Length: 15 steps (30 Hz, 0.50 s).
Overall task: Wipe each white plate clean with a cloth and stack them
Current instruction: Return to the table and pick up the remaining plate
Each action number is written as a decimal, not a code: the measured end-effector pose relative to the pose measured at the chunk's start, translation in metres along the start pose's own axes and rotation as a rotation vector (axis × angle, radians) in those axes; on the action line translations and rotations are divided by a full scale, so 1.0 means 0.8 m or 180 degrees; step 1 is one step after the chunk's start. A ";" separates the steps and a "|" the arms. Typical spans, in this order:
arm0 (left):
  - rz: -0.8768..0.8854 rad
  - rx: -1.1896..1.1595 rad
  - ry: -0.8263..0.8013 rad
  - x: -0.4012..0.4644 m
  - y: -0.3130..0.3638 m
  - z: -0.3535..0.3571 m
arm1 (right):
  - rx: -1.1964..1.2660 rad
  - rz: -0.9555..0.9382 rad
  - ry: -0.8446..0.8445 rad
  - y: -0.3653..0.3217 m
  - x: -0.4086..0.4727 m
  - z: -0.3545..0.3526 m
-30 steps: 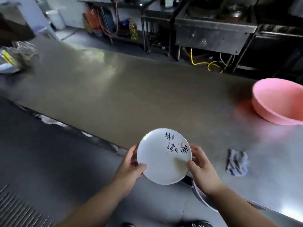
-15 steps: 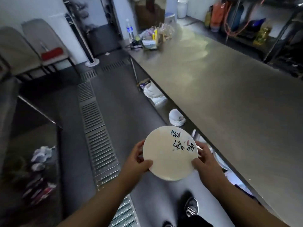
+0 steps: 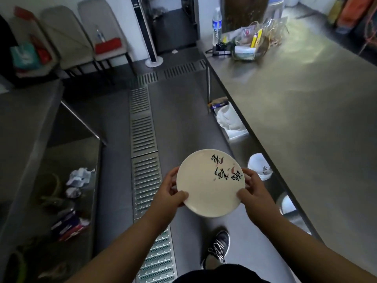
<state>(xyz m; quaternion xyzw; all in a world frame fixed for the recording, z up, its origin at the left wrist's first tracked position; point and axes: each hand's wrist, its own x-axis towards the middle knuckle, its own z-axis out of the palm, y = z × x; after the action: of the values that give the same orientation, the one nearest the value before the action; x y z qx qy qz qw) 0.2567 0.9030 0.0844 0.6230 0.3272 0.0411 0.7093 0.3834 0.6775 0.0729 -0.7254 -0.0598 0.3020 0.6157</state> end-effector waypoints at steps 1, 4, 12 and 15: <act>-0.0029 -0.0004 0.0016 0.019 0.008 0.001 | 0.0030 0.0035 0.0000 -0.007 0.020 0.000; -0.0120 0.0061 -0.0004 0.073 0.031 0.004 | 0.0114 0.0107 0.0010 -0.031 0.072 -0.002; -0.0284 0.0227 -0.0255 0.211 0.077 0.023 | 0.0330 0.0277 0.0314 -0.052 0.181 -0.011; -0.0368 0.0379 -0.0499 0.270 0.085 0.026 | 0.0375 0.0350 0.0535 -0.051 0.214 -0.010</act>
<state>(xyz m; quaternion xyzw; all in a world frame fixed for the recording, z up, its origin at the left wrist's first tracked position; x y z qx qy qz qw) 0.4604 1.0005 0.0577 0.6455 0.3080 -0.0682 0.6956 0.5378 0.7585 0.0486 -0.7128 0.0499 0.2765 0.6426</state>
